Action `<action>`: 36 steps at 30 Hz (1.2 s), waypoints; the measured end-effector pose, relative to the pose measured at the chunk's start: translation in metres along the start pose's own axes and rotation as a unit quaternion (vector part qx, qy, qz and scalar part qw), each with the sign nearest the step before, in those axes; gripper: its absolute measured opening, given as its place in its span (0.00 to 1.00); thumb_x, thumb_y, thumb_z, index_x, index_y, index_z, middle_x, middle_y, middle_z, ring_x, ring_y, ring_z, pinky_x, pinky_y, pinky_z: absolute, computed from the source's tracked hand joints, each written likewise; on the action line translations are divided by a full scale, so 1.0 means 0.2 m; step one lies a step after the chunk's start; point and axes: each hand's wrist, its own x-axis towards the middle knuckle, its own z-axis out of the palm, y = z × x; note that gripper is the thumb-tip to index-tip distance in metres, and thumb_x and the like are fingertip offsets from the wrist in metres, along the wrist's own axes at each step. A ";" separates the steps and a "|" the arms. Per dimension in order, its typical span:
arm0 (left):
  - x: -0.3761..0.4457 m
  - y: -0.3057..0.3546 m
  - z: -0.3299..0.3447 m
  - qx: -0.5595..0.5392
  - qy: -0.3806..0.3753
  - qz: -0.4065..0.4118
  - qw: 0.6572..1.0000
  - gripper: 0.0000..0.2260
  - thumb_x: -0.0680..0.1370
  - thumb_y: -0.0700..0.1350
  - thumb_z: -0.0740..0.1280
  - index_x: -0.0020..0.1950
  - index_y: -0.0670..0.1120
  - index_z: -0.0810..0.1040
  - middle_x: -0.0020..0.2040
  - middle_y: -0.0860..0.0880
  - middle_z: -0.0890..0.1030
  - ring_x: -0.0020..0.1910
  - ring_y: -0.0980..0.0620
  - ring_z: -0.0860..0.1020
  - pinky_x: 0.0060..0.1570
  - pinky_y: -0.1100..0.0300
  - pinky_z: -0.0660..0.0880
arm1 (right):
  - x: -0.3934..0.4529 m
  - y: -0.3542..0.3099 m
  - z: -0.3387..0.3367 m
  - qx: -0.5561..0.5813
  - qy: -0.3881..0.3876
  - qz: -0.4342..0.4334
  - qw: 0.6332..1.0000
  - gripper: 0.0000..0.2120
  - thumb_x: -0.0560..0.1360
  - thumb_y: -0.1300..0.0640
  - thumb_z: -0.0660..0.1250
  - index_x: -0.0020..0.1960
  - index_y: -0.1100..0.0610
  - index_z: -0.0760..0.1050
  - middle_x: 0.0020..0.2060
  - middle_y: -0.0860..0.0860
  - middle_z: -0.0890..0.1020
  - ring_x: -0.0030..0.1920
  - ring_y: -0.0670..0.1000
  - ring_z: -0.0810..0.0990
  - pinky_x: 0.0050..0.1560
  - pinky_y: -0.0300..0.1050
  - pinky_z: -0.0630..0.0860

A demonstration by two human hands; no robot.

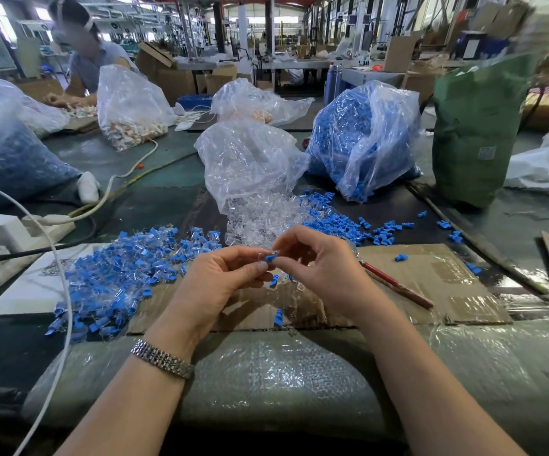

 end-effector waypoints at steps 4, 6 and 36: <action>0.01 -0.01 -0.01 0.008 0.005 0.001 1.000 0.10 0.72 0.43 0.73 0.52 0.49 0.87 0.52 0.43 0.87 0.52 0.45 0.86 0.50 0.57 0.84 | 0.01 0.00 -0.11 -0.218 0.028 0.116 0.969 0.19 0.75 0.44 0.72 0.61 0.51 0.74 0.54 0.46 0.76 0.55 0.46 0.75 0.58 0.42 0.75; 0.01 -0.01 -0.02 0.002 0.007 0.007 1.000 0.10 0.72 0.42 0.73 0.53 0.48 0.87 0.52 0.42 0.87 0.52 0.45 0.85 0.49 0.59 0.83 | -0.02 0.00 -0.16 -0.397 0.012 0.231 0.888 0.31 0.74 0.34 0.68 0.67 0.55 0.69 0.63 0.53 0.71 0.64 0.54 0.69 0.64 0.53 0.70; 0.04 -0.02 -0.03 -0.074 0.066 0.052 0.994 0.11 0.68 0.43 0.75 0.49 0.50 0.88 0.50 0.46 0.87 0.48 0.53 0.84 0.46 0.64 0.81 | -0.03 -0.24 -0.11 -0.055 -0.258 0.222 0.939 0.12 0.83 0.51 0.63 0.50 0.61 0.76 0.49 0.60 0.85 0.49 0.57 0.85 0.59 0.58 0.79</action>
